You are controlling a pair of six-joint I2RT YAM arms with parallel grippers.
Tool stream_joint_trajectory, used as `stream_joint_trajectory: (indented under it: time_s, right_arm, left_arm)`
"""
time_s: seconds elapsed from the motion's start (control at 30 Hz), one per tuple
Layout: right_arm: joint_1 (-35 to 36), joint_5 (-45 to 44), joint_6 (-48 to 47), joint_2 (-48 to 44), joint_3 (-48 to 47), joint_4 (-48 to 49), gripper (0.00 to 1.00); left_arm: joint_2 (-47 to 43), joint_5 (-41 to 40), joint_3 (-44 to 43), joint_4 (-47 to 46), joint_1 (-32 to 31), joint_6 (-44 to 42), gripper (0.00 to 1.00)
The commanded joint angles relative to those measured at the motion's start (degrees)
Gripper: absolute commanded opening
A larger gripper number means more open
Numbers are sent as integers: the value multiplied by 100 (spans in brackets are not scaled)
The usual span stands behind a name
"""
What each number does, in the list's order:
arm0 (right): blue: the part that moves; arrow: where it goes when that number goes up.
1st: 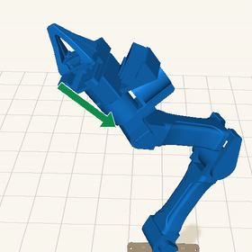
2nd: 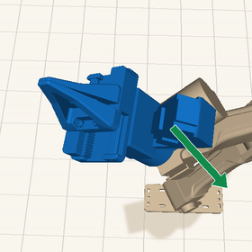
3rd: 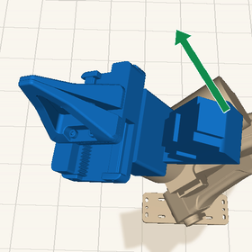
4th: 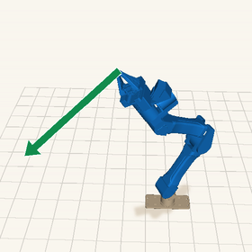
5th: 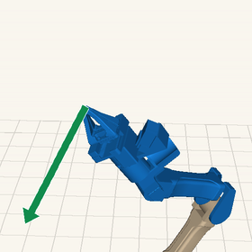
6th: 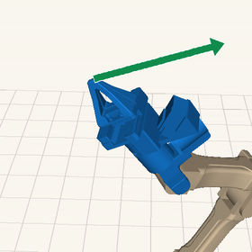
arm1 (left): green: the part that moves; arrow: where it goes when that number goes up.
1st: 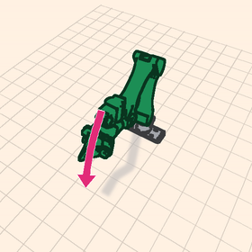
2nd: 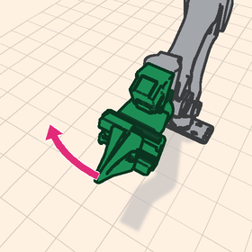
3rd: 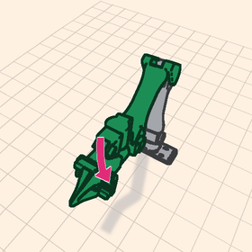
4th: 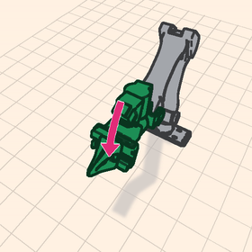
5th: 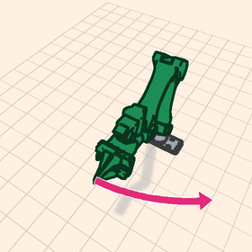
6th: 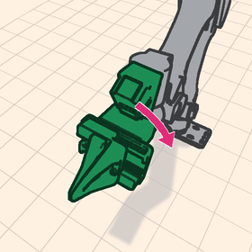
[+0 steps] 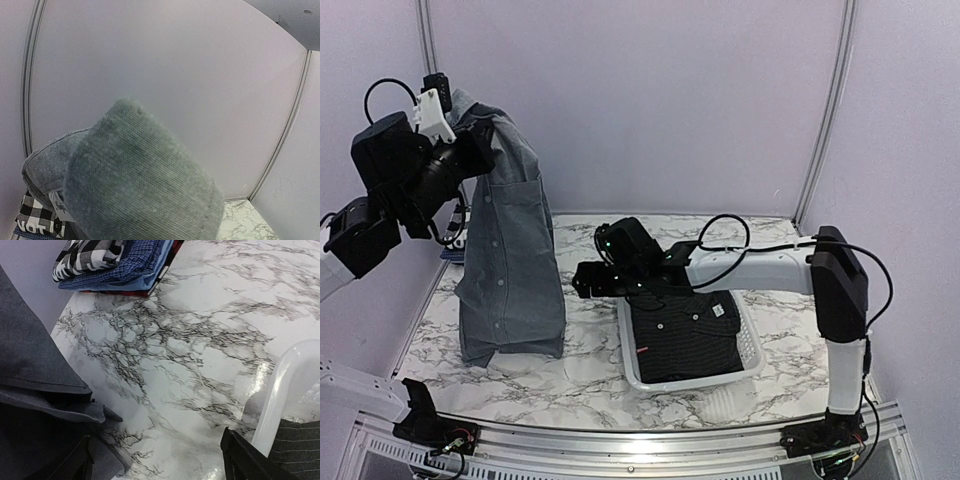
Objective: Fold and stack the long sleeve shirts
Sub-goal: Move the bin to the corner of the board.
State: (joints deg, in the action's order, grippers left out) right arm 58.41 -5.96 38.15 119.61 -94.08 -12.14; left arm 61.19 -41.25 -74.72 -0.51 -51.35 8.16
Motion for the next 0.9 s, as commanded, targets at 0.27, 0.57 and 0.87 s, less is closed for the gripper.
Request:
stream_joint_trajectory:
  time_s: [0.27, 0.57, 0.87]
  right_arm:
    - [-535, -892, 147, -2207, 3042, -804, 88]
    - [-1129, -955, 173, -3786, 4430, -1250, 89]
    - [-1443, -950, -132, -4484, 4645, -1738, 90]
  left_arm:
    - [100, 297, 150, -72, 11, 523, 0]
    - [376, 635, 111, -56, 7, 692, 0]
    - [947, 1133, -256, -85, 6, 838, 0]
